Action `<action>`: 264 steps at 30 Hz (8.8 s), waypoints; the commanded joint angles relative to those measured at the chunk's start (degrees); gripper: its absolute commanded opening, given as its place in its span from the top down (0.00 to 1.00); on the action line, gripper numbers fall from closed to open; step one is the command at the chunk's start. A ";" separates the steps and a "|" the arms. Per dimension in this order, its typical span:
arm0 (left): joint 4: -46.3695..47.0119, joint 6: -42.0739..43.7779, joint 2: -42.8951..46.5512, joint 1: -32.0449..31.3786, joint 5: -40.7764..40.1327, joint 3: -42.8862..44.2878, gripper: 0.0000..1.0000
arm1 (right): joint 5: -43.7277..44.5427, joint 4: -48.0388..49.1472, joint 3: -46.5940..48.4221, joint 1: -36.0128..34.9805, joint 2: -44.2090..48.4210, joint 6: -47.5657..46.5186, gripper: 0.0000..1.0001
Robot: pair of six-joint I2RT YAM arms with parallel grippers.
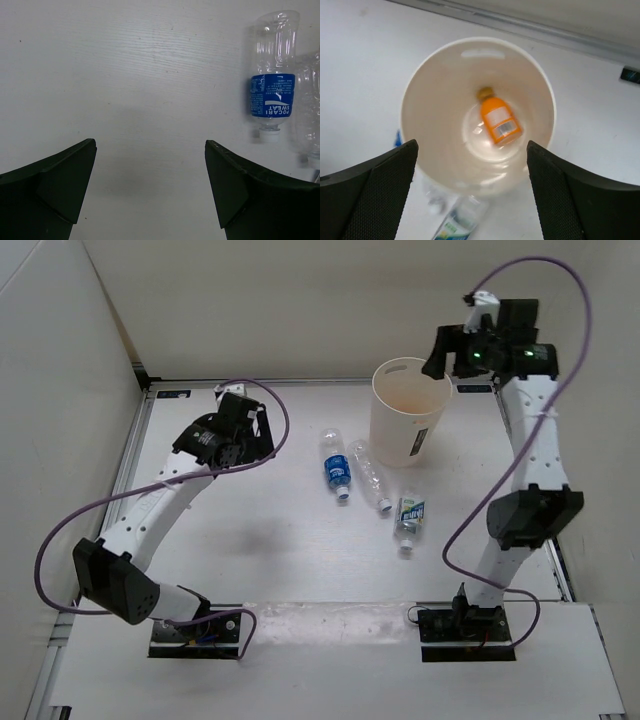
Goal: Put the plastic bottles in the bin
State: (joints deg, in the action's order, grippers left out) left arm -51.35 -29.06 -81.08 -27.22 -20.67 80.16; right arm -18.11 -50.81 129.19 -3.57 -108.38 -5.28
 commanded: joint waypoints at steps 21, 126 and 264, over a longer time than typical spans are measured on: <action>0.46 1.72 15.51 5.86 2.47 -10.20 0.00 | -2.36 0.07 -66.16 -8.21 37.54 14.49 0.10; 19.37 1.73 -13.74 1.65 22.68 6.75 0.00 | 7.75 18.30 -0.08 6.99 11.34 9.50 0.10; 50.22 -36.42 -38.53 -11.27 34.28 8.07 0.00 | -21.71 2.56 -39.18 25.72 31.21 15.39 0.10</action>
State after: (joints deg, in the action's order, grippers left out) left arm -1.26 -62.22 -117.58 -38.11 8.54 85.23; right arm -39.16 -47.99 90.13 21.89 -79.37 11.33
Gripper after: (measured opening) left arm 0.999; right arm 0.904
